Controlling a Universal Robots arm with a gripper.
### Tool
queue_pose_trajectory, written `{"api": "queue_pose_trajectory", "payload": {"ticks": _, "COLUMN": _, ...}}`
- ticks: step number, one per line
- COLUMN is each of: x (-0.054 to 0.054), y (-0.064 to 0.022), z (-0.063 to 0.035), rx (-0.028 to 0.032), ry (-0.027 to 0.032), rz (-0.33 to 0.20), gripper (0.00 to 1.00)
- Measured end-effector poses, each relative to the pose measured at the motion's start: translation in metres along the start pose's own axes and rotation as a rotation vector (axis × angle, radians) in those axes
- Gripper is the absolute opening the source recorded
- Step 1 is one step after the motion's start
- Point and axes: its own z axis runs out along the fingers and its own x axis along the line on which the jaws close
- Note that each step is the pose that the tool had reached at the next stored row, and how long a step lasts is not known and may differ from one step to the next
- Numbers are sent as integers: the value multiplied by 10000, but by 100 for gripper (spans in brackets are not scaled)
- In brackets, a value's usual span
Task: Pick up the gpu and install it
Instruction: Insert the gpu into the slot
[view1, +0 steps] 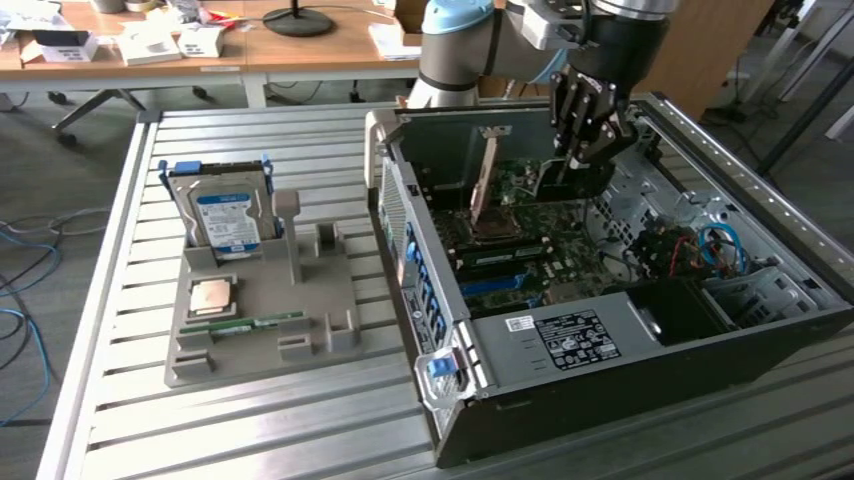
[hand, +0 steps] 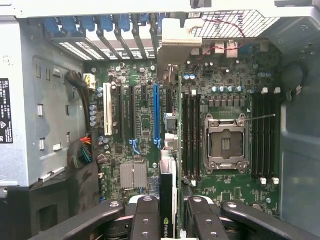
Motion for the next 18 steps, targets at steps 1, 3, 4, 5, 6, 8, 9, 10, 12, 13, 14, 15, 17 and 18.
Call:
{"api": "queue_pose_trajectory", "payload": {"ticks": 1, "x": 0, "y": 0, "z": 0, "rx": 0, "ry": 0, "rz": 0, "gripper": 26}}
{"api": "queue_pose_trajectory", "payload": {"ticks": 3, "x": 0, "y": 0, "z": 4, "rx": 0, "ry": -2, "rz": 1, "gripper": 26}}
{"api": "queue_pose_trajectory", "payload": {"ticks": 4, "x": 0, "y": 0, "z": 13, "rx": 2, "ry": -6, "rz": 1, "gripper": 26}}
{"api": "queue_pose_trajectory", "payload": {"ticks": 5, "x": 0, "y": 0, "z": 21, "rx": 1, "ry": -4, "rz": 1, "gripper": 26}}
{"api": "queue_pose_trajectory", "payload": {"ticks": 6, "x": -1, "y": 0, "z": 31, "rx": 1, "ry": -2, "rz": 0, "gripper": 26}}
{"api": "queue_pose_trajectory", "payload": {"ticks": 8, "x": -2, "y": 0, "z": 53, "rx": 1, "ry": -2, "rz": 0, "gripper": 26}}
{"api": "queue_pose_trajectory", "payload": {"ticks": 9, "x": -2, "y": 0, "z": 65, "rx": 1, "ry": -2, "rz": 0, "gripper": 26}}
{"api": "queue_pose_trajectory", "payload": {"ticks": 10, "x": -3, "y": 0, "z": 77, "rx": 1, "ry": -3, "rz": 0, "gripper": 26}}
{"api": "queue_pose_trajectory", "payload": {"ticks": 12, "x": -4, "y": 0, "z": 102, "rx": 0, "ry": -2, "rz": 0, "gripper": 26}}
{"api": "queue_pose_trajectory", "payload": {"ticks": 13, "x": -4, "y": -1, "z": 115, "rx": 1, "ry": -2, "rz": 0, "gripper": 26}}
{"api": "queue_pose_trajectory", "payload": {"ticks": 14, "x": -5, "y": -1, "z": 127, "rx": 1, "ry": -3, "rz": -1, "gripper": 26}}
{"api": "queue_pose_trajectory", "payload": {"ticks": 15, "x": -5, "y": -1, "z": 139, "rx": 1, "ry": -2, "rz": -1, "gripper": 26}}
{"api": "queue_pose_trajectory", "payload": {"ticks": 17, "x": -6, "y": -1, "z": 162, "rx": 1, "ry": -2, "rz": -2, "gripper": 26}}
{"api": "queue_pose_trajectory", "payload": {"ticks": 18, "x": -7, "y": -1, "z": 172, "rx": 0, "ry": -2, "rz": -2, "gripper": 26}}
